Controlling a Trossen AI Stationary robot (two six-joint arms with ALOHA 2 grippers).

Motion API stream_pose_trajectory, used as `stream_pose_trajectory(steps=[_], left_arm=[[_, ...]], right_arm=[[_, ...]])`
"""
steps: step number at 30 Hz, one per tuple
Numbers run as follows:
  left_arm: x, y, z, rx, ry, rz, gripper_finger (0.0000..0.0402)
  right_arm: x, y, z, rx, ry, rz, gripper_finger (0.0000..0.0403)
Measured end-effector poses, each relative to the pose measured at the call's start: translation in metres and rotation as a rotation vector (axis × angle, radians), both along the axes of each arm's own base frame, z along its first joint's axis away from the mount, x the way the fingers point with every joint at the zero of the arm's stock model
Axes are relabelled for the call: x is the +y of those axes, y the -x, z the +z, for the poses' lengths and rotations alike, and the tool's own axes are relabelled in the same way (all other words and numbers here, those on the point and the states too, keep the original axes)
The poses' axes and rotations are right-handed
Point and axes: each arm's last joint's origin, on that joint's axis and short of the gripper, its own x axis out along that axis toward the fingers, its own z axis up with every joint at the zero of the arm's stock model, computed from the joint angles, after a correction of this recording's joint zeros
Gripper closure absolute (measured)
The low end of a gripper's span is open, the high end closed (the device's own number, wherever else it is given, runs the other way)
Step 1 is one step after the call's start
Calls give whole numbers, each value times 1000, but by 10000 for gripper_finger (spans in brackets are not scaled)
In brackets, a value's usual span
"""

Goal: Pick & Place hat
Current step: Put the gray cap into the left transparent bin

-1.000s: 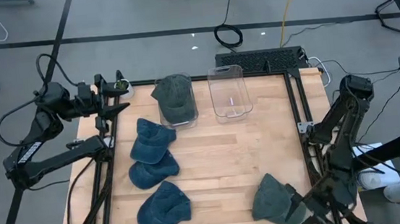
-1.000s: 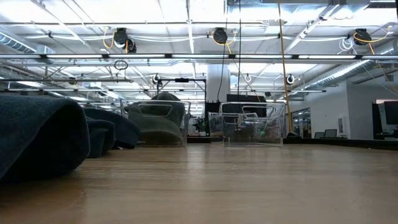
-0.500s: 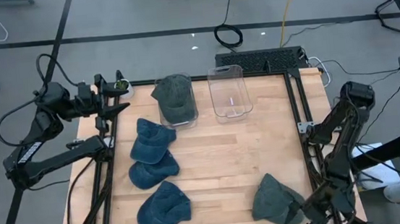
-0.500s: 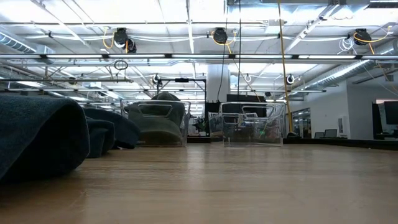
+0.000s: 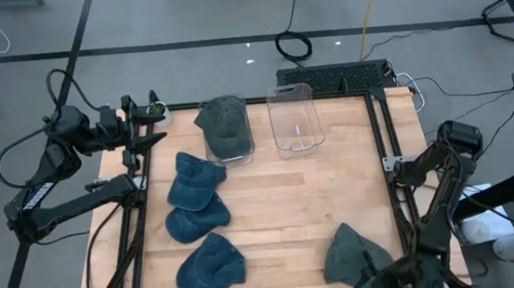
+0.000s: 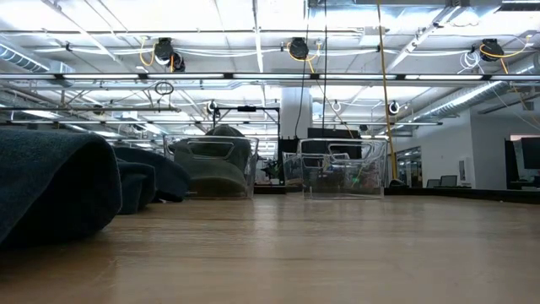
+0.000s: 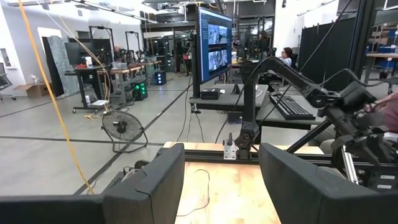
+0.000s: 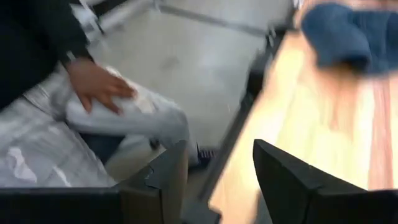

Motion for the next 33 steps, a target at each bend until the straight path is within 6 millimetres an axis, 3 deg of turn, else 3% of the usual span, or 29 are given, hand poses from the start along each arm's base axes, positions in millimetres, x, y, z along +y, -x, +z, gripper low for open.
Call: stream_pose_trajectory(steps=[5, 10, 18, 26, 29, 33], left_arm=[[0, 0, 0, 0, 0, 0, 188], [0, 0, 0, 0, 0, 0, 188], [0, 0, 0, 0, 0, 0, 188], [0, 0, 0, 0, 0, 0, 188], [0, 0, 0, 0, 0, 0, 188], [0, 0, 0, 0, 0, 0, 188]], right_arm=[[1, 0, -4, 161, 18, -133, 234], [-7, 3, -23, 311, 58, -282, 234], [-2, 0, -31, 678, -100, -197, 234], [-22, 10, -50, 949, -3, -332, 234], [-31, 11, -61, 987, 0, -374, 234], [-43, 2, -73, 913, -2, -444, 234]])
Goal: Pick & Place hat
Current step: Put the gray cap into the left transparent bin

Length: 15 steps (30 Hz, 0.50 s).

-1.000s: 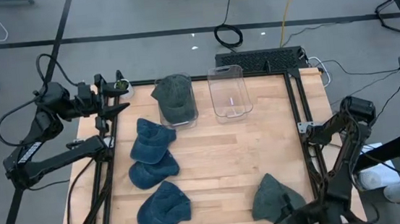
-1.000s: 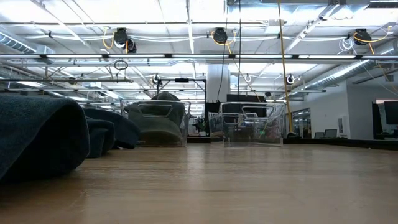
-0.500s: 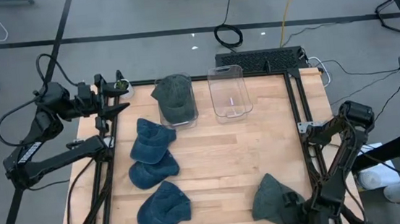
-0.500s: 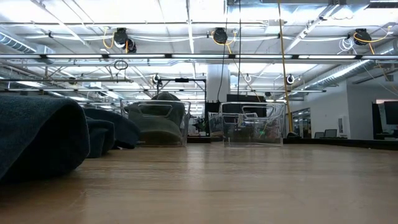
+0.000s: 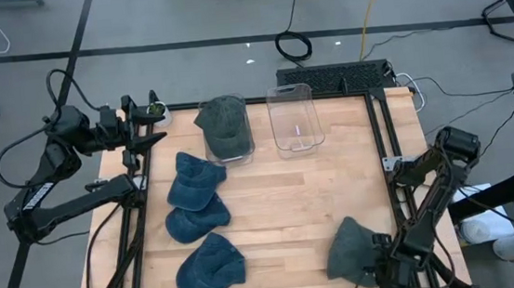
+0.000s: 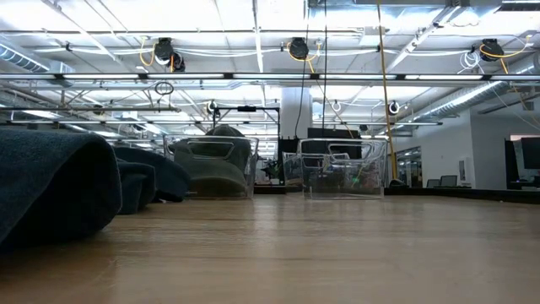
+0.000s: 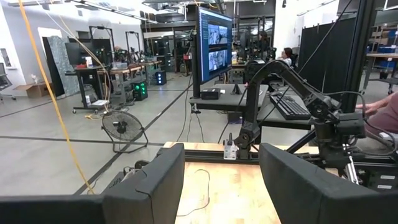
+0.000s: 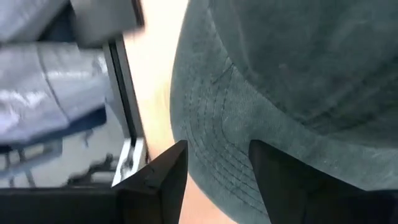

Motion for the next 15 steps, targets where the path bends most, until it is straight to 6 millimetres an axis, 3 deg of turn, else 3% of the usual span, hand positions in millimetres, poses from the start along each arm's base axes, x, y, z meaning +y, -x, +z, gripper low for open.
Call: stream_pose_trajectory(steps=[8, 15], left_arm=[[0, 0, 0, 0, 0, 1, 188], [0, 0, 0, 0, 0, 0, 188]], right_arm=[[-30, -43, 3, -349, 266, -46, 234], [-59, -71, 15, -541, 464, -118, 234]])
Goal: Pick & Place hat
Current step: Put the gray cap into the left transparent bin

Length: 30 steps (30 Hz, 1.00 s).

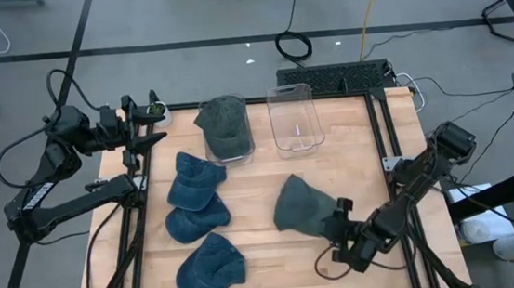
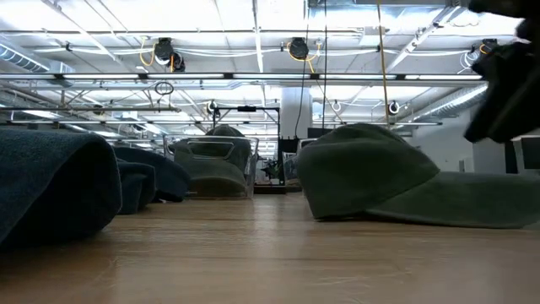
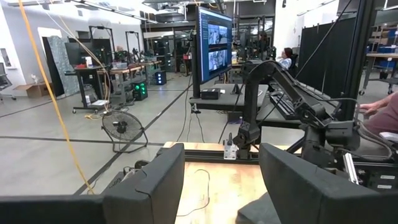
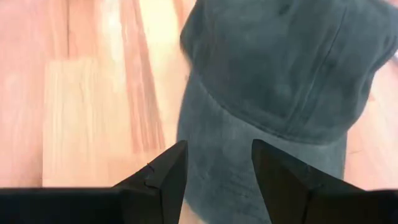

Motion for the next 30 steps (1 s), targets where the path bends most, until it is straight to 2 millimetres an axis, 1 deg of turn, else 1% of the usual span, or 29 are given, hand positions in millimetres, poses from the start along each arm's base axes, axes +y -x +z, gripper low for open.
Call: stream_pose_trajectory(steps=[5, 12, 17, 27, 30], left_arm=[[0, 0, 0, 0, 0, 0, 188], [0, 0, 0, 0, 0, 0, 188], [0, 0, 0, 0, 0, 0, 188], [0, 0, 0, 0, 0, 0, 188], [0, 0, 0, 0, 0, 0, 188]], right_arm=[[-10, -9, 12, -43, -24, -11, 234], [-25, -15, 20, -124, 104, -87, 234], [-33, -23, 14, -92, 166, -84, 234], [-45, -30, 14, -79, 192, -101, 234], [-49, -30, 4, -83, 213, -72, 228]])
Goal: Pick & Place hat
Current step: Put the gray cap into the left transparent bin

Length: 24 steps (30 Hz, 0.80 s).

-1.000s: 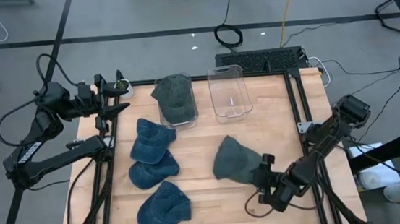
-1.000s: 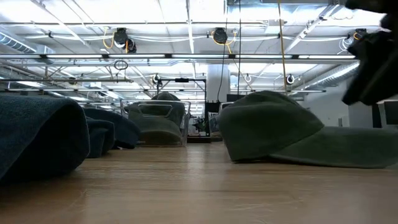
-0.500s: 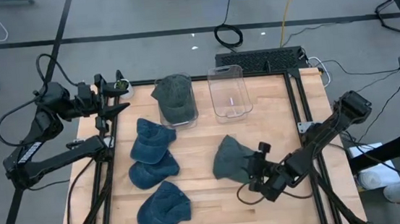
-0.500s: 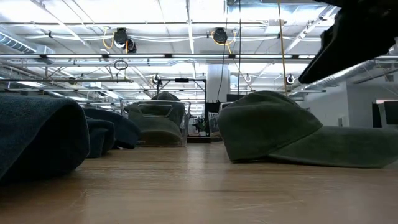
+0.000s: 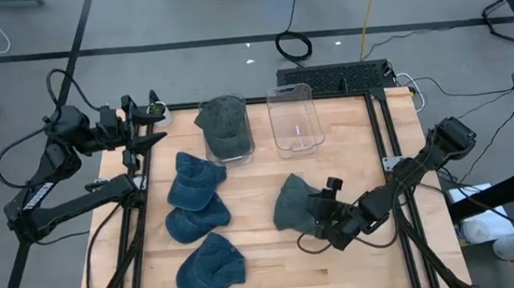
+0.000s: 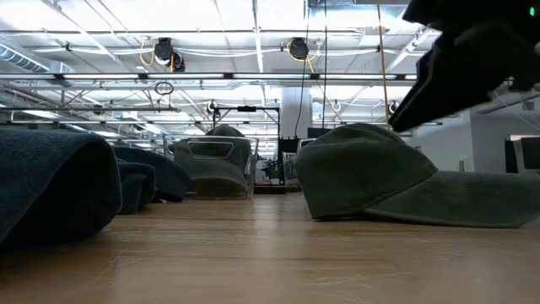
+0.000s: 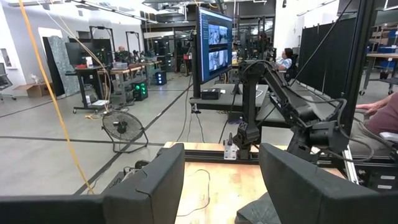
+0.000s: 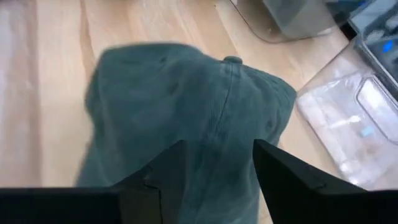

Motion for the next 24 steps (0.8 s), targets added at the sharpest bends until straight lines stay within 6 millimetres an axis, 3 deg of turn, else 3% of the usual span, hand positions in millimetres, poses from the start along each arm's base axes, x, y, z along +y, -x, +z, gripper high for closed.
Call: stream_pose_trajectory(steps=[5, 11, 24], left_arm=[[0, 0, 0, 0, 0, 0, 188], [0, 0, 0, 0, 0, 0, 188], [0, 0, 0, 0, 0, 0, 188]], right_arm=[[-5, 5, -16, -4, 16, 30, 187], [-9, 0, -17, -36, -13, 10, 144], [-13, -2, -19, -26, -139, -20, 190]])
